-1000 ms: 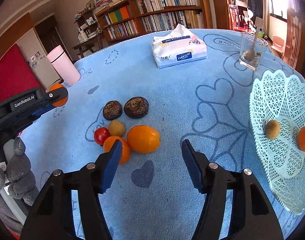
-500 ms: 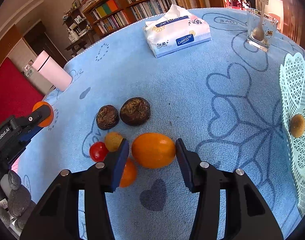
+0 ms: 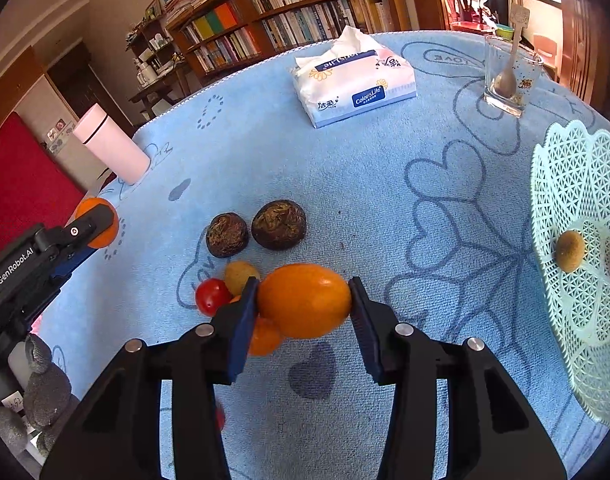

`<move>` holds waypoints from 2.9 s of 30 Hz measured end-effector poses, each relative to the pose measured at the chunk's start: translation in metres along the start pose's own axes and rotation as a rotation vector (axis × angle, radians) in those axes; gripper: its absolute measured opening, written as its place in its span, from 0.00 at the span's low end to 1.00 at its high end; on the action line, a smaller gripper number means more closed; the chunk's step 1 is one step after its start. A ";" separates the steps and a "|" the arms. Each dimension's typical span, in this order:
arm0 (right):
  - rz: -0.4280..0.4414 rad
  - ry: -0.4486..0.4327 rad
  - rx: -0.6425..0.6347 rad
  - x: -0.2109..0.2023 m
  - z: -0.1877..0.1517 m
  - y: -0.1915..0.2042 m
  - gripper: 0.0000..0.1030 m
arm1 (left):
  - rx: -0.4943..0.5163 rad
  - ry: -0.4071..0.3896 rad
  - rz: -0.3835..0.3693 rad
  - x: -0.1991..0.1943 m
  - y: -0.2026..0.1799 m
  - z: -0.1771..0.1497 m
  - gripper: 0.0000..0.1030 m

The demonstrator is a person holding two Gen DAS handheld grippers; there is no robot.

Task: Organize fruits
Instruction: 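Carry the large orange into the basket and open the right tool, then carry the held orange into the basket and open the left tool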

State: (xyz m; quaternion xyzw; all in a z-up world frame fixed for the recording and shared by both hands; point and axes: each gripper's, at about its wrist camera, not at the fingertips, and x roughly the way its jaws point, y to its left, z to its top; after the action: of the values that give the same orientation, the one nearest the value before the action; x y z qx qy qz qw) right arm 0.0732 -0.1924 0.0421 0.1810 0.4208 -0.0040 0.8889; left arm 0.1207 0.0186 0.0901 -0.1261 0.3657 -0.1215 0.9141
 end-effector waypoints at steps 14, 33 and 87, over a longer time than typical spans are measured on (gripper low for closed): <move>-0.181 -0.189 0.016 -0.085 -0.005 -0.049 0.45 | 0.062 -0.057 -0.010 -0.021 -0.023 -0.003 0.35; -0.369 -0.198 0.250 -0.123 -0.048 -0.163 0.54 | 0.154 -0.034 -0.071 -0.025 -0.058 -0.018 0.35; -0.488 -0.528 0.314 -0.185 -0.122 -0.218 0.67 | 0.491 0.176 -0.326 -0.006 -0.267 -0.126 0.70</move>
State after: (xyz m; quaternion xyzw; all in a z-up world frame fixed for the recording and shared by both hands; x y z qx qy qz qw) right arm -0.1719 -0.3828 0.0406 0.2021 0.2026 -0.3257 0.9011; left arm -0.0066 -0.2485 0.0907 0.0527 0.3782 -0.3616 0.8506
